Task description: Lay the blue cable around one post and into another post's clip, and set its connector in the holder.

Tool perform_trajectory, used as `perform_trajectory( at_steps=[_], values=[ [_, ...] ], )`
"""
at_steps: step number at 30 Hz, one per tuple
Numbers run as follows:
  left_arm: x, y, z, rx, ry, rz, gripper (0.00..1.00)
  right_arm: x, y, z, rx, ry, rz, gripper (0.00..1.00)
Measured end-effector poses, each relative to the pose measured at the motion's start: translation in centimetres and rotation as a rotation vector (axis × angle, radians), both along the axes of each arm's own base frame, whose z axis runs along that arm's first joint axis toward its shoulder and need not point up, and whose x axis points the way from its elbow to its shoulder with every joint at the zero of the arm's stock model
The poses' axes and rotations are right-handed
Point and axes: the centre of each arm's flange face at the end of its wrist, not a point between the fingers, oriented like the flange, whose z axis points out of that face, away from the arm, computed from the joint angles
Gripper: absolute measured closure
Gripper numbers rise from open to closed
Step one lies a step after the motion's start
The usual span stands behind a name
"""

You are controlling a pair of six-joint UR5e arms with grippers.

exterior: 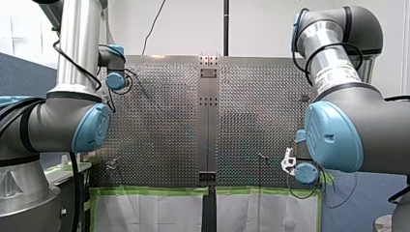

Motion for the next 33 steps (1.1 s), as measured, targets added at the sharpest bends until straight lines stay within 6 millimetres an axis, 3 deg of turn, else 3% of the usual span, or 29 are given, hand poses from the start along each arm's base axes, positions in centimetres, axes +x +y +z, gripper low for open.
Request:
perform_trajectory(
  at_steps=[19, 26, 33],
  values=[
    [0.0, 0.0, 0.0, -0.001, 0.000, 0.000, 1.00, 1.2, -2.8, 8.1, -0.179, -0.024, 0.133, 1.00],
    [0.0, 0.0, 0.0, -0.002, 0.001, 0.000, 1.00, 1.4, -2.8, 7.9, -0.171, -0.021, 0.187, 1.00],
    [0.0, -0.1, 0.0, -0.002, 0.003, -0.002, 1.00, 1.4, -2.3, 5.3, -0.121, -0.007, 0.214, 1.00]
  ],
)
